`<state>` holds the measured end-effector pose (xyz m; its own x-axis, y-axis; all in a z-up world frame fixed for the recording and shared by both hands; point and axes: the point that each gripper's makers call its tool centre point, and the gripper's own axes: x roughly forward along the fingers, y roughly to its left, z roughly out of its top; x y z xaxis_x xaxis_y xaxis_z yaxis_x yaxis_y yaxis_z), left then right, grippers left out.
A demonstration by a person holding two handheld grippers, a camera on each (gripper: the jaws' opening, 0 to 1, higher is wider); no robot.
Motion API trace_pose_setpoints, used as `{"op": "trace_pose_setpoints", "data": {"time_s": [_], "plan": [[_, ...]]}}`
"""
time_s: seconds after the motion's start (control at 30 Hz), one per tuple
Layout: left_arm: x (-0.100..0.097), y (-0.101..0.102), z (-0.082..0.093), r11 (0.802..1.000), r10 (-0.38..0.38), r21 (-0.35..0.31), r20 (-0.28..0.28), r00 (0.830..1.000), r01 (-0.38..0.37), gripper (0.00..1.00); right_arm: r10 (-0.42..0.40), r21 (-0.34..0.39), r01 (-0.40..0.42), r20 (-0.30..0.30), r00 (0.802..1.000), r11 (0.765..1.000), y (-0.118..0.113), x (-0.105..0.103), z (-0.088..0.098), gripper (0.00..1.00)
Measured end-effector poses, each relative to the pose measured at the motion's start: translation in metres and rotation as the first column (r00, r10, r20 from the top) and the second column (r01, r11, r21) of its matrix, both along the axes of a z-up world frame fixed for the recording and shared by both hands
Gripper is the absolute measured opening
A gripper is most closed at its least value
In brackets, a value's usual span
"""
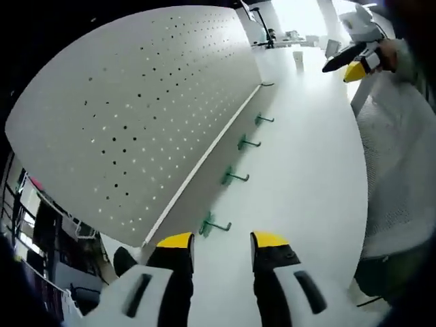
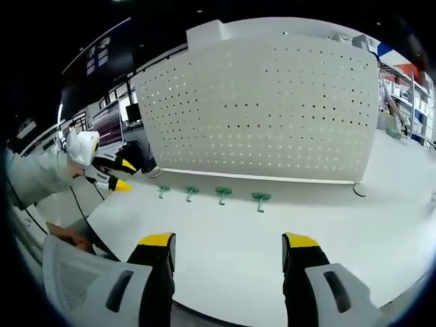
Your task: Insert the hook assembly into the mounting plate slot until the hook locks in place.
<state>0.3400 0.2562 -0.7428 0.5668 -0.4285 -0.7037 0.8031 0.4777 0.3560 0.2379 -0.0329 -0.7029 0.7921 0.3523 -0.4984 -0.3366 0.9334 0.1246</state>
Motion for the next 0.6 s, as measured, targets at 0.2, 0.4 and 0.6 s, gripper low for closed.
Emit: {"op": "trace_pose_setpoints", "data": {"time_s": [0.2,0.4,0.6], "plan": [[0.021,-0.002,-0.007,1.0,-0.024,-0.016,-0.027,0.999,0.023,0.31,-0.017,-0.003,0.017,-0.022,1.0,1.0,-0.003,-0.004,-0.009,0.6],[0.038,0.002,-0.025,0.998,-0.049,0.028,-0.058,0.997,0.05,0.27,-0.026,-0.003,0.026,-0.037,0.999,1.0,-0.002,-0.005,-0.014,0.6],[0.052,0.005,-0.042,0.997,-0.05,0.057,-0.066,0.997,0.054,0.15,-0.043,-0.005,0.043,-0.046,0.998,0.999,-0.005,-0.006,-0.018,0.6]]}}
